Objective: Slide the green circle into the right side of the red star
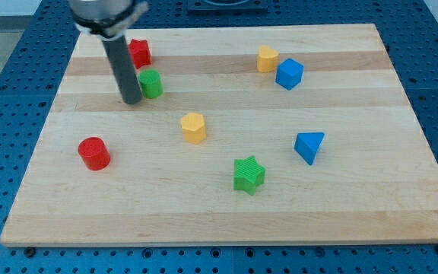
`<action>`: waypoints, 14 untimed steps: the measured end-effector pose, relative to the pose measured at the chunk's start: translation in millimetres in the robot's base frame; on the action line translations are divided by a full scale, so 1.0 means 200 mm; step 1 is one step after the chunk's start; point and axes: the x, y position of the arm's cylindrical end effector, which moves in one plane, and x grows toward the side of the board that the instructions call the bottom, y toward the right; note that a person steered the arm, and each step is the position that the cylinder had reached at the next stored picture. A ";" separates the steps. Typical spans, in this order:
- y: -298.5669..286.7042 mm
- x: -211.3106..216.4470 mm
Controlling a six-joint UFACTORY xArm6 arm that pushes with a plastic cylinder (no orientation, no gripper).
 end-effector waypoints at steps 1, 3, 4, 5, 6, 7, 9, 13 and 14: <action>0.11 -0.09; 0.09 0.07; 0.18 0.14; 0.25 0.02; 0.31 -0.15; 0.33 -0.24; 0.52 -0.15; 0.78 -0.46; 0.72 -0.55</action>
